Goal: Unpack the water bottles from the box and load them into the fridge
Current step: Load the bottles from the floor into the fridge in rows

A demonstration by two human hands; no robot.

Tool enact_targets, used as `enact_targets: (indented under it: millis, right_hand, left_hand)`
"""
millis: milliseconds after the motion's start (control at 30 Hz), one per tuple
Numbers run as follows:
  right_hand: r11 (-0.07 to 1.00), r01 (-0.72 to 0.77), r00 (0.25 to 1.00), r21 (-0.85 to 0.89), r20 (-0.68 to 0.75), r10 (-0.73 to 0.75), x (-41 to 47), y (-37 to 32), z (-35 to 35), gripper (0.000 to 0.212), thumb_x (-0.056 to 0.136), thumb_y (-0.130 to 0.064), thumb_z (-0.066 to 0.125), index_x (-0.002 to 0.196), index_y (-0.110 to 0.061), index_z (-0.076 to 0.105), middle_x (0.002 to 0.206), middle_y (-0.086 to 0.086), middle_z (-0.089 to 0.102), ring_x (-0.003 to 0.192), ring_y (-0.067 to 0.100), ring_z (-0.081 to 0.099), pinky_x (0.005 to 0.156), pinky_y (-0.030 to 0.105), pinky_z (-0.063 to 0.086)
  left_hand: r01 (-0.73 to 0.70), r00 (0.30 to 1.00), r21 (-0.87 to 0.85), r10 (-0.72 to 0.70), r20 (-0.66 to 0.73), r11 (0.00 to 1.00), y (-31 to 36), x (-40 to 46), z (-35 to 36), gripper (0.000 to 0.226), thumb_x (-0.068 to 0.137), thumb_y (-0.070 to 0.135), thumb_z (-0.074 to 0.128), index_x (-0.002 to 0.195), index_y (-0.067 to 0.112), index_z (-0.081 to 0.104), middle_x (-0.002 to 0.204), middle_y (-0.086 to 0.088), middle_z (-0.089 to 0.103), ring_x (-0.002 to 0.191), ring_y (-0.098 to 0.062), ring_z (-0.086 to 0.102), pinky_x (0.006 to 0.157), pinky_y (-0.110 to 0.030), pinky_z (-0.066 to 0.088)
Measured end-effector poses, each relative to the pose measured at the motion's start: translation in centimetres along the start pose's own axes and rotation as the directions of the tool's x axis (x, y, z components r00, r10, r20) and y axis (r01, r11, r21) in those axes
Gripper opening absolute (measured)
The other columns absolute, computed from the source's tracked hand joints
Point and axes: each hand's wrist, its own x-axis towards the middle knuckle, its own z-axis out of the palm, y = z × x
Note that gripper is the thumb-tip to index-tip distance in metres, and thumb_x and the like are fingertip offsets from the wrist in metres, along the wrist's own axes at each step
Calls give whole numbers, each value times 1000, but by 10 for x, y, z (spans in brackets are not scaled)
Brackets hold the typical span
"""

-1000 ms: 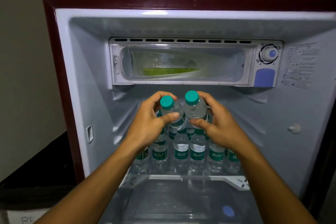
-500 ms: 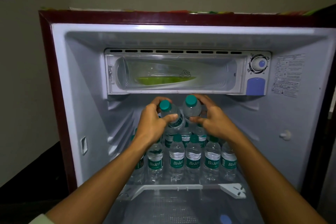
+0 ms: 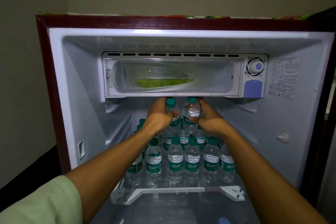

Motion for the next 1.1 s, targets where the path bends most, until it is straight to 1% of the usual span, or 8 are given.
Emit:
enact_targets:
  millis: [167, 267, 367, 567, 767, 900, 1033, 1100]
  right_hand:
    - [997, -55, 998, -49, 31, 56, 10, 2, -2, 57, 86, -14, 78, 125, -33, 41, 100, -30, 52, 86, -9, 55, 60, 0, 42]
    - [995, -81, 996, -62, 41, 84, 16, 1, -1, 54, 85, -20, 79, 120, -38, 41, 100, -26, 55, 85, -5, 56, 56, 4, 42]
    - [994, -66, 994, -88, 77, 72, 20, 3, 1, 56, 85, -20, 78, 125, -35, 43, 110, -14, 58, 97, 9, 60, 67, 11, 43]
    - [988, -37, 995, -147, 86, 51, 27, 1, 2, 41, 84, -16, 77, 103, -36, 46, 91, -21, 57, 81, 1, 58, 61, 13, 44]
    - [987, -47, 985, -157, 158, 72, 28, 0, 7, 69, 81, -16, 80, 136, -22, 38, 117, -2, 60, 106, 21, 63, 85, 32, 56]
    - [975, -57, 978, -216, 183, 98, 26, 4, 13, 95, 83, -14, 78, 152, -31, 15, 119, 1, 54, 97, 24, 64, 63, 27, 56]
    - [951, -94, 971, -296, 184, 153, 23, 10, 21, 90, 82, -14, 78, 149, -33, 20, 120, 1, 53, 100, 27, 62, 75, 37, 61]
    - [949, -122, 966, -290, 184, 181, 24, 14, 24, 88, 81, -15, 78, 146, -33, 22, 120, 3, 56, 97, 24, 62, 73, 35, 60]
  left_hand:
    - [26, 999, 86, -28, 20, 996, -3, 14, 5, 38, 87, 19, 74, 121, 10, 60, 118, -6, 66, 107, -23, 62, 90, -31, 49]
    - [39, 999, 90, -41, 23, 995, -6, 19, 5, 44, 86, 19, 75, 125, 8, 58, 122, -8, 64, 111, -26, 60, 95, -32, 50]
    - [35, 999, 103, -38, 22, 994, -12, 21, 5, 45, 85, 20, 76, 124, 8, 58, 121, -8, 65, 110, -25, 60, 93, -30, 50]
    - [14, 998, 160, -22, 54, 987, -18, 25, 9, 49, 83, 23, 78, 124, 9, 57, 121, -9, 65, 108, -26, 62, 93, -34, 53]
    - [48, 996, 231, -65, 68, 972, -26, 30, 15, 49, 82, 26, 78, 122, 6, 58, 118, -14, 64, 105, -28, 62, 89, -38, 54]
    - [46, 992, 292, -78, 98, 955, -31, 33, 16, 37, 82, 27, 78, 108, 7, 61, 103, -10, 66, 83, -19, 61, 63, -21, 44]
    - [72, 984, 331, -122, 131, 941, -34, 32, 19, 39, 82, 25, 78, 112, 7, 60, 100, -7, 62, 86, -20, 59, 70, -27, 46]
    - [73, 980, 349, -132, 147, 934, -38, 31, 21, 37, 82, 22, 77, 110, 8, 59, 103, -9, 65, 87, -20, 59, 71, -28, 46]
